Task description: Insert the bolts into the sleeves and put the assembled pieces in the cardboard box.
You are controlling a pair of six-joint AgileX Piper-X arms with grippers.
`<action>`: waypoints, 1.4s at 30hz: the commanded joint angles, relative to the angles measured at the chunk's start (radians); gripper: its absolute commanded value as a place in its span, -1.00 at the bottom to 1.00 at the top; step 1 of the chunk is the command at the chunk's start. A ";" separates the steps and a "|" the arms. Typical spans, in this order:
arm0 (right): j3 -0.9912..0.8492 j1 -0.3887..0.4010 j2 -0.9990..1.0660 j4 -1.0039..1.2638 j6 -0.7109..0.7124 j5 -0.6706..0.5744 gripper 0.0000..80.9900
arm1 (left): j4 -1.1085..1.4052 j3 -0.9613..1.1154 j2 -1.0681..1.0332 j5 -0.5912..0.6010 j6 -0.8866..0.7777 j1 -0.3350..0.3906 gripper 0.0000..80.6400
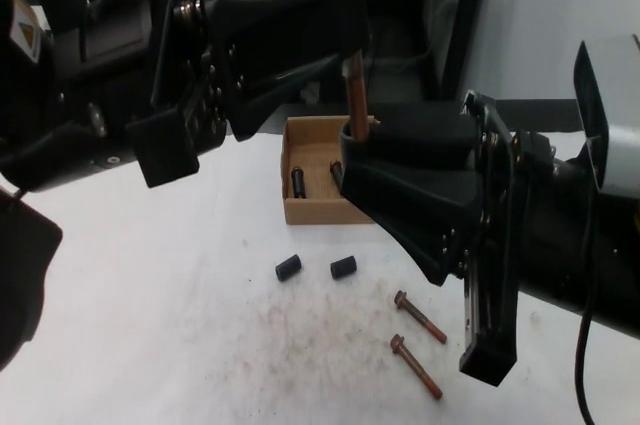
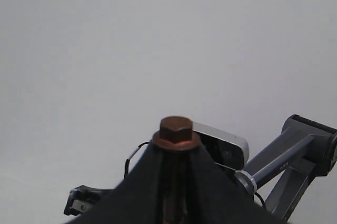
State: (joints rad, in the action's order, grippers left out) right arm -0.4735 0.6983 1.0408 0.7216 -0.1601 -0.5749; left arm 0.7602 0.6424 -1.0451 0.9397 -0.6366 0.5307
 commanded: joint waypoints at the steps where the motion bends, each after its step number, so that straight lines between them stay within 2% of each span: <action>1: -0.002 0.002 -0.008 0.031 -0.004 -0.007 -0.98 | 0.006 0.007 0.004 0.013 0.008 -0.003 -0.99; 11: -0.002 0.000 -0.008 0.031 -0.004 -0.005 -0.98 | 0.006 0.007 0.004 0.023 0.008 -0.003 -0.99; 21: -0.002 0.002 -0.008 0.031 -0.004 -0.056 -0.98 | -0.041 0.007 0.002 -0.030 0.069 -0.003 -0.99; 29: -0.002 0.000 -0.008 0.031 -0.004 -0.048 -0.98 | -0.039 0.007 0.002 -0.023 0.069 -0.003 -0.99; 35: -0.002 -0.003 -0.008 0.023 -0.004 0.012 -0.98 | -0.039 0.007 0.002 0.014 0.069 -0.003 -0.99; 42: -0.002 -0.003 -0.008 0.023 -0.004 -0.003 -0.98 | -0.045 0.007 0.002 0.015 0.069 -0.003 -0.99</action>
State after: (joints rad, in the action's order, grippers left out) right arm -0.4718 0.6983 1.0408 0.7251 -0.1646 -0.5791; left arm 0.7183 0.6424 -1.0451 0.9374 -0.5684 0.5294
